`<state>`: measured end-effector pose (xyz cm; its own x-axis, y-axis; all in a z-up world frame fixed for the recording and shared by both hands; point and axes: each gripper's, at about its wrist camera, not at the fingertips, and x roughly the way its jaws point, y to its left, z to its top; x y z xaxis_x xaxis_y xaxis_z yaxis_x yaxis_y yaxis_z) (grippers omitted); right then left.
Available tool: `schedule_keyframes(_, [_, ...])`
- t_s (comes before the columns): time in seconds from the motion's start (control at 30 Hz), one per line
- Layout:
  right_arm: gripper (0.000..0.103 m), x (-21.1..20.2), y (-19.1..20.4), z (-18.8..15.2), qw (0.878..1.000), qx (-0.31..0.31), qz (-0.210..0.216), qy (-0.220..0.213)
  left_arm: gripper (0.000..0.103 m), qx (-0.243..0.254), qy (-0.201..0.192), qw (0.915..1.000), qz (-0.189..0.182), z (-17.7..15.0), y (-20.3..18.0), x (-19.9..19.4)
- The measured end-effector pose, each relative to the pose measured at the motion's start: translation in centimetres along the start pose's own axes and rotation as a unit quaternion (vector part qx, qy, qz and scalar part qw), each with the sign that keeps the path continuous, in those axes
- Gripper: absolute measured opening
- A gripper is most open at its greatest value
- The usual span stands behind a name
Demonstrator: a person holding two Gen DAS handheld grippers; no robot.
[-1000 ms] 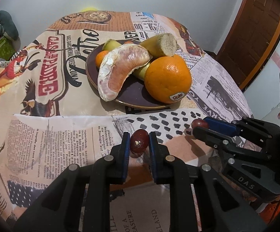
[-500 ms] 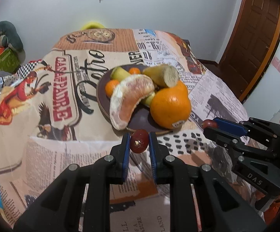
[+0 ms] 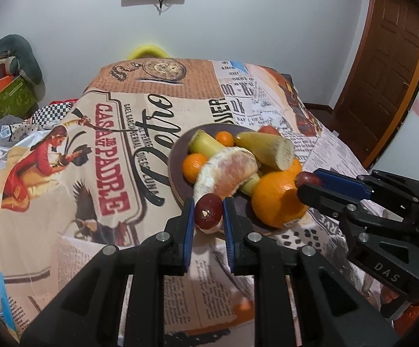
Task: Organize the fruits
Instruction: 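Carry the grape over the plate and release it with the left tool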
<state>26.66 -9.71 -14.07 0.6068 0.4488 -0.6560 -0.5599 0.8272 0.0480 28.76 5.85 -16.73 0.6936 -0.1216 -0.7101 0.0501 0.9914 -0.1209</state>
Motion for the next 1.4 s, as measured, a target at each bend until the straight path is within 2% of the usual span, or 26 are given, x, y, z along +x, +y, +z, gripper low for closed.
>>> schedule_keyframes(0.33, [0.022, 2.9, 1.4, 1.5, 1.000, -0.021, 0.004, 0.010, 0.019, -0.009, 0.002, 0.9999, -0.005, 0.5, 1.7, 1.2])
schedule_keyframes(0.4, [0.025, 3.2, 1.3, 1.6, 1.000, -0.020, 0.001, 0.013, 0.019, -0.010, 0.003, 0.9999, -0.007, 0.5, 1.8, 1.5])
schedule_keyframes(0.47, [0.036, 3.0, 1.1, 1.7, 1.000, -0.019, -0.002, 0.009, 0.019, -0.010, 0.005, 0.9999, -0.009, 0.5, 1.8, 1.7])
schedule_keyframes(0.5, [0.038, 2.9, 1.1, 1.8, 1.000, -0.020, -0.004, 0.005, 0.019, -0.011, 0.006, 0.9999, -0.010, 0.5, 1.8, 1.8])
schedule_keyframes(0.87, [0.038, 0.3, -0.8, 1.1, 1.000, -0.007, -0.016, -0.010, 0.019, 0.012, 0.019, 0.9993, -0.029, 0.5, -0.7, 2.8])
schedule_keyframes(1.2, [0.038, -0.6, -2.8, 0.0, 1.000, 0.006, -0.024, -0.018, 0.019, 0.028, 0.037, 0.9986, -0.026, 0.9, -2.6, 5.2])
schedule_keyframes(1.33, [0.038, -0.5, -3.5, -0.2, 1.000, 0.016, -0.020, -0.019, 0.027, 0.024, 0.049, 0.9983, -0.022, 0.8, -2.7, 6.0])
schedule_keyframes(1.4, [0.038, -0.5, -3.6, -0.3, 1.000, 0.018, -0.017, -0.019, 0.027, 0.022, 0.049, 0.9983, -0.023, 0.9, -2.7, 6.0])
